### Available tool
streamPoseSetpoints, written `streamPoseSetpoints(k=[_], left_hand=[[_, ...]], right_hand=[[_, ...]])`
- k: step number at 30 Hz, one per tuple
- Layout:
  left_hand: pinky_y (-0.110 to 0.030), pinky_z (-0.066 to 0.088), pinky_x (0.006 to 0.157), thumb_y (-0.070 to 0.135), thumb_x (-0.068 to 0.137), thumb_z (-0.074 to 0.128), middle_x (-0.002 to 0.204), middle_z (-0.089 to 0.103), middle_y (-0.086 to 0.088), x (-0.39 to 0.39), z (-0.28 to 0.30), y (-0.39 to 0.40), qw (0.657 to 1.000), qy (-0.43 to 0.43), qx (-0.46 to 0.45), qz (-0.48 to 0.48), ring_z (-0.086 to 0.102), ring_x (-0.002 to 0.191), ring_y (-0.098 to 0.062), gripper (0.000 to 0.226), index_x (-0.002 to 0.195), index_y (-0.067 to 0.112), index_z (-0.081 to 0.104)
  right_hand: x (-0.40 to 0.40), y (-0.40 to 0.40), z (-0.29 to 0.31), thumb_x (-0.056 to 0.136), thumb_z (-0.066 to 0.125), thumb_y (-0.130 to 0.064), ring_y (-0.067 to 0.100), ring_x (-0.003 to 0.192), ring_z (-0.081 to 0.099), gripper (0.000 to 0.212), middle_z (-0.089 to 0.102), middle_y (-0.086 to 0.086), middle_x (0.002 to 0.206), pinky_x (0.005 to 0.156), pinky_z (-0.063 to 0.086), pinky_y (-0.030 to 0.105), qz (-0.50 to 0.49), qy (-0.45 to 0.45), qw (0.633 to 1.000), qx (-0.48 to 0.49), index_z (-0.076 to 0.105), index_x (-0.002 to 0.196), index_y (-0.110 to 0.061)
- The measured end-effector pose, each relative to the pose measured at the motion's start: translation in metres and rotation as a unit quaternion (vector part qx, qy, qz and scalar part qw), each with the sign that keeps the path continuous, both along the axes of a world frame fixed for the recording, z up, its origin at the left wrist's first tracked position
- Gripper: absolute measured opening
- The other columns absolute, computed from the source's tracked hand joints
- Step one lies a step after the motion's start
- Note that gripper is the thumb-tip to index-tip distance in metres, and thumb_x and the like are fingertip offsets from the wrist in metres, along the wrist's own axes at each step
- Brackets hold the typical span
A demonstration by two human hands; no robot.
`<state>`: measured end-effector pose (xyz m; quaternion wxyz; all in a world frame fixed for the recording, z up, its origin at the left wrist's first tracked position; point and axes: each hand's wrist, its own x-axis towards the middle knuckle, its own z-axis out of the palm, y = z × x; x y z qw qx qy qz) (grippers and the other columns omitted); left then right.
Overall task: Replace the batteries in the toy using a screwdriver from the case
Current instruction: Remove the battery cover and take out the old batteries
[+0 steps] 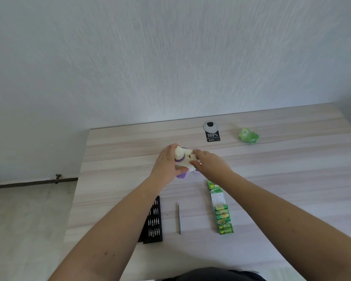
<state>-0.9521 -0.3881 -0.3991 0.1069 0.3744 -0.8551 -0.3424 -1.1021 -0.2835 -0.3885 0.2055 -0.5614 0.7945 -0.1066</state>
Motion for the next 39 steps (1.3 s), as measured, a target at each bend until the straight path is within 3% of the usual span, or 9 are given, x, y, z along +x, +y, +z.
streamPoseSetpoints(k=[4,9,12,16,20,26,32,35,39], left_hand=[[-0.025,0.034,0.092,0.017,0.063,0.087,0.103,0.036,0.036,0.000,0.002,0.001,1.000,0.015,-0.012,-0.010,0.045,0.109,-0.015,0.075,0.125,0.010,0.046],[-0.030,0.038,0.093,0.020,0.061,0.089,0.106,0.041,0.027,0.001,-0.001,0.001,1.000,0.024,-0.016,-0.008,0.047,0.109,-0.019,0.076,0.124,0.008,0.047],[-0.031,0.038,0.095,0.026,0.061,0.090,0.118,0.049,0.008,0.001,-0.005,-0.001,1.000,0.016,0.001,0.003,0.047,0.112,-0.020,0.080,0.126,0.012,0.045],[-0.034,0.040,0.098,0.027,0.061,0.090,0.122,0.050,0.000,-0.001,-0.008,-0.003,1.000,0.008,0.007,0.011,0.048,0.112,-0.020,0.082,0.127,0.014,0.044],[-0.035,0.040,0.099,0.028,0.060,0.090,0.125,0.051,-0.004,-0.001,-0.009,-0.003,1.000,0.003,0.003,0.015,0.048,0.113,-0.022,0.084,0.128,0.013,0.044],[-0.039,0.042,0.100,0.027,0.059,0.090,0.126,0.050,-0.008,-0.001,-0.015,-0.005,1.000,-0.003,0.003,0.013,0.049,0.113,-0.026,0.089,0.131,0.012,0.041],[-0.037,0.039,0.102,0.023,0.061,0.089,0.130,0.047,-0.011,-0.001,-0.016,-0.005,1.000,-0.002,0.005,0.016,0.047,0.118,-0.026,0.091,0.135,0.009,0.039],[-0.033,0.037,0.103,0.023,0.062,0.088,0.132,0.047,-0.010,0.000,-0.017,-0.005,1.000,-0.006,0.002,0.015,0.045,0.119,-0.026,0.090,0.136,0.010,0.038],[-0.034,0.036,0.103,0.026,0.063,0.088,0.132,0.048,-0.011,0.000,-0.019,-0.005,1.000,-0.010,-0.005,0.013,0.045,0.120,-0.027,0.091,0.136,0.008,0.038]], right_hand=[[-0.004,0.004,-0.001,0.099,0.040,-0.041,0.031,0.098,0.058,0.037,0.061,0.009,0.113,0.077,0.044,0.038,-0.027,-0.031,0.999,-0.021,0.045,0.125,-0.015],[-0.006,0.011,-0.001,0.101,0.037,-0.035,0.028,0.086,0.058,0.027,0.062,0.003,0.092,0.064,0.038,0.033,-0.154,-0.138,0.976,-0.069,0.054,0.103,-0.014],[-0.016,0.017,-0.006,0.100,0.042,-0.031,0.026,0.083,0.062,0.023,0.068,0.002,0.088,0.066,0.045,0.035,-0.233,-0.195,0.946,-0.115,0.057,0.092,-0.015],[-0.015,0.022,-0.013,0.096,0.053,-0.033,0.018,0.085,0.066,0.019,0.065,-0.003,0.101,0.068,0.053,0.033,-0.203,-0.250,0.941,-0.104,0.056,0.108,-0.019],[-0.005,0.025,-0.026,0.091,0.060,-0.036,0.016,0.083,0.066,0.035,0.062,-0.002,0.108,0.076,0.057,0.040,-0.226,-0.285,0.927,-0.087,0.053,0.121,-0.019],[-0.021,0.065,-0.045,0.093,0.060,-0.028,0.013,0.083,0.059,0.022,0.064,0.000,0.104,0.076,0.048,0.029,-0.209,-0.185,0.959,-0.036,0.064,0.110,-0.016],[-0.001,0.092,-0.068,0.091,0.061,-0.034,0.019,0.101,0.058,0.029,0.059,0.001,0.116,0.085,0.043,0.029,-0.062,-0.114,0.990,0.053,0.063,0.116,-0.021],[0.023,0.086,-0.075,0.084,0.067,-0.036,0.023,0.116,0.053,0.038,0.058,0.000,0.123,0.096,0.037,0.030,0.032,0.011,0.999,0.039,0.062,0.120,-0.024],[0.053,0.076,-0.079,0.045,0.090,-0.042,0.023,0.079,0.067,0.052,0.069,-0.002,0.091,0.071,0.053,0.033,0.093,0.111,0.989,0.006,0.072,0.092,-0.028]])
